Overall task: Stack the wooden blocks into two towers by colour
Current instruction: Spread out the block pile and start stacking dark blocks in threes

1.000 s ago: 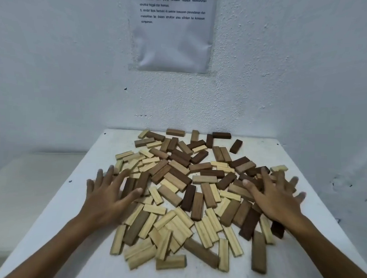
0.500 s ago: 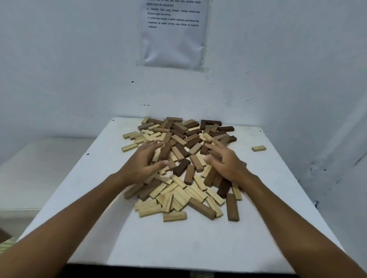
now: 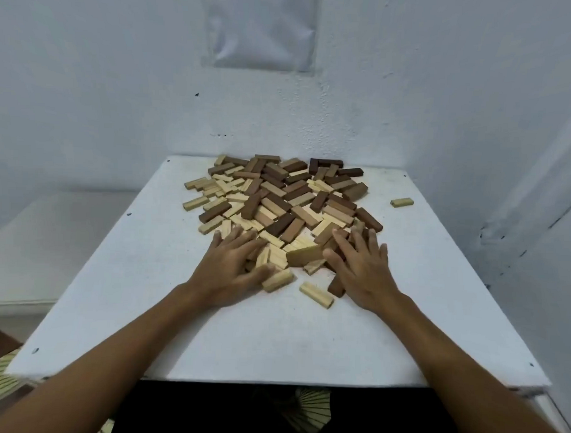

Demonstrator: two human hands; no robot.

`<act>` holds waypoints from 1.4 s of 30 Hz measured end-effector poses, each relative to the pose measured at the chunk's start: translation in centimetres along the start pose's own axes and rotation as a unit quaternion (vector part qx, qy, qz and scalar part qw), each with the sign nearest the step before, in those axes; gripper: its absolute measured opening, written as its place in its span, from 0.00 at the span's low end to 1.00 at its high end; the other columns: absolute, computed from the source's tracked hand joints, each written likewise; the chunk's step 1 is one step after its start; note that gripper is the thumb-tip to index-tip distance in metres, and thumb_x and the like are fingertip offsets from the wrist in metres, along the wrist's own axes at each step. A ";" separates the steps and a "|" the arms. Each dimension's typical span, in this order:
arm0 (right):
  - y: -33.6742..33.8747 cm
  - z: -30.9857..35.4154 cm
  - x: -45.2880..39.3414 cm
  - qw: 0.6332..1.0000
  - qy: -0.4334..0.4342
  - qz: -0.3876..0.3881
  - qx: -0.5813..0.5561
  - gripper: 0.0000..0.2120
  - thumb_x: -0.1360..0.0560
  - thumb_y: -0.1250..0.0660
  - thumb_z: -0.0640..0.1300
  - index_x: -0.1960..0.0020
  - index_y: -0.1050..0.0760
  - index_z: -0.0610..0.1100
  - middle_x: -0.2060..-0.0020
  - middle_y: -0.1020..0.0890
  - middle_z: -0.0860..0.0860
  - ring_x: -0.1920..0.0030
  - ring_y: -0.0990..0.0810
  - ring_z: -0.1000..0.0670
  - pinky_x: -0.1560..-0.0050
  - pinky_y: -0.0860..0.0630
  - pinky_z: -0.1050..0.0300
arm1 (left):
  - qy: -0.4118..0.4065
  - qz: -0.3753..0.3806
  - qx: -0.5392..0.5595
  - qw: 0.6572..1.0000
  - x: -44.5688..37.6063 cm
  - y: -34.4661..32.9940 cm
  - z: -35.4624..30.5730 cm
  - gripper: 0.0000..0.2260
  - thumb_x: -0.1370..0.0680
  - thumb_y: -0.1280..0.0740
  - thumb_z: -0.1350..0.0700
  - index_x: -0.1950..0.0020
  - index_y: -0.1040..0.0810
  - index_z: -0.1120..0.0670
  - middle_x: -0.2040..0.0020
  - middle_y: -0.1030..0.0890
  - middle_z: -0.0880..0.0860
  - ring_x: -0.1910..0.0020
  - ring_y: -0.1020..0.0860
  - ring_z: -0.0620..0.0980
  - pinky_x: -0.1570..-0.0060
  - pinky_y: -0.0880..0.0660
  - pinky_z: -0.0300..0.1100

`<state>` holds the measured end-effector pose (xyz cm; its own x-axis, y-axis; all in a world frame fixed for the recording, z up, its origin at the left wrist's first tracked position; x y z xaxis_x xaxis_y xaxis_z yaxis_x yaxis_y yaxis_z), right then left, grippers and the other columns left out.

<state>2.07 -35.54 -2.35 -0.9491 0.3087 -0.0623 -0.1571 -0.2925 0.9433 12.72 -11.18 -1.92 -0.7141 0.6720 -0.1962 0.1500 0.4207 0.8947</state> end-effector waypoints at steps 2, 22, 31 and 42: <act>-0.3 1.1 -1.4 0.998 -0.017 -0.034 -0.056 0.41 0.28 0.68 0.73 0.22 0.45 0.55 0.22 0.46 0.46 0.22 0.56 0.41 0.26 0.58 0.36 | -0.001 -0.025 0.023 0.999 -1.4 -0.4 0.6 0.36 0.28 0.52 0.28 0.29 0.29 0.48 0.24 0.34 0.50 0.22 0.46 0.51 0.26 0.53 0.57; 2.4 -0.4 -4.9 0.945 0.268 0.166 0.091 0.58 0.44 0.46 0.84 0.25 0.69 0.63 0.25 0.71 0.54 0.27 0.77 0.52 0.31 0.72 0.46 | -0.214 0.108 -0.066 0.969 -3.0 2.5 5.0 0.55 0.40 0.37 0.21 0.20 0.49 0.47 0.20 0.55 0.53 0.22 0.62 0.54 0.27 0.59 0.63; 0.5 -0.5 -7.3 0.951 0.261 0.110 0.121 0.52 0.42 0.58 0.86 0.26 0.67 0.63 0.22 0.61 0.53 0.23 0.64 0.51 0.25 0.64 0.43 | -0.168 0.077 -0.088 0.979 -4.3 0.7 4.7 0.49 0.35 0.41 0.21 0.21 0.43 0.47 0.20 0.49 0.49 0.21 0.58 0.46 0.26 0.60 0.62; 1.0 -0.3 -12.8 0.953 0.301 -0.032 -0.008 0.42 0.39 0.41 0.80 0.38 0.21 0.52 0.45 0.23 0.56 0.45 0.30 0.54 0.46 0.31 0.53 | -0.205 -0.051 -0.044 0.976 -8.1 0.4 5.1 0.36 0.34 0.37 0.25 0.42 0.18 0.52 0.42 0.22 0.50 0.43 0.27 0.49 0.47 0.29 0.46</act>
<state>13.99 -40.02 -0.72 -0.9216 -0.2474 -0.2990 -0.2189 -0.3049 0.9269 22.04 -13.33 -1.98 -0.3861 0.8242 -0.4142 0.0193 0.4562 0.8897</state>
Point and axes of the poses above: each hand's wrist, its own x-axis away from the middle knuckle, its own y-axis out of the back of the hand, z = x × y, the point moved 1 cm from there along -x, towards the middle knuckle
